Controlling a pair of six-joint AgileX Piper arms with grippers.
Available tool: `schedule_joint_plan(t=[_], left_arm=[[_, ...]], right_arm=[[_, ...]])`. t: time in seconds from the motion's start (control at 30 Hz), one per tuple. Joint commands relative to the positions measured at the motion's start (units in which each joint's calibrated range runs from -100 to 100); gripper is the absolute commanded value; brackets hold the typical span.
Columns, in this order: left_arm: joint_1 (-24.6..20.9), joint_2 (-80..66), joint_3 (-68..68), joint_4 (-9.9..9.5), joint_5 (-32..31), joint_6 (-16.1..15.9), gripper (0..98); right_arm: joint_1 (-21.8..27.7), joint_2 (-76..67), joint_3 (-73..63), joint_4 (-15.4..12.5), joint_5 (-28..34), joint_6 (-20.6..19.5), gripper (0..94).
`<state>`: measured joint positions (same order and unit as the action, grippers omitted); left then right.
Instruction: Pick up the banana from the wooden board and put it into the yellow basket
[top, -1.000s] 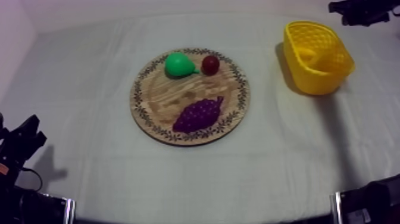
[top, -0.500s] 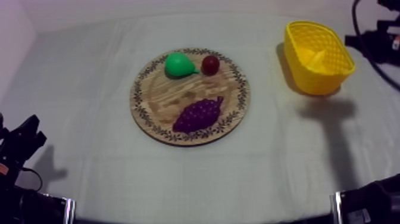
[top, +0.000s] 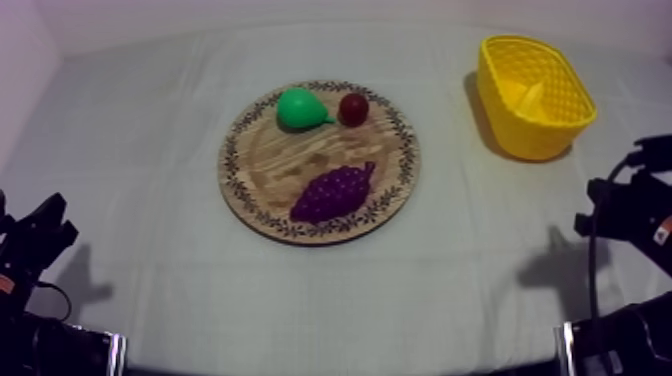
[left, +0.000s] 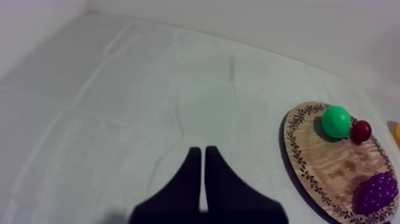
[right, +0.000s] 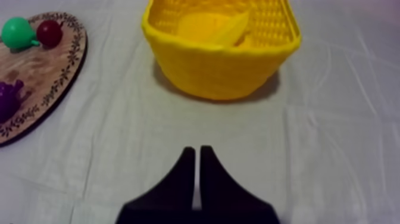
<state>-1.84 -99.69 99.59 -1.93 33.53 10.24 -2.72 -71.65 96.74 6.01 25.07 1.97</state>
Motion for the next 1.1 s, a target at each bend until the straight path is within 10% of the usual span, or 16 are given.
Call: schedule_joint_plan(t=[0.0, 0.3, 1.07], left_arm=[[-0.01, -0.05, -0.04, 0.0, 0.02, 0.0, 0.0], [-0.01, -0.05, -0.04, 0.0, 0.02, -0.02, 0.0], [-0.01, -0.05, -0.04, 0.0, 0.02, 0.0, 0.0]], right_arm=[[0.09, -6.34, 2.39, -0.21, 1.81, -0.1, 0.6], [1.38, -16.36, 2.82, -6.37, 12.29, 5.13, 0.6], [3.71, -24.02, 3.02, -6.96, 13.8, 7.43, 0.6]])
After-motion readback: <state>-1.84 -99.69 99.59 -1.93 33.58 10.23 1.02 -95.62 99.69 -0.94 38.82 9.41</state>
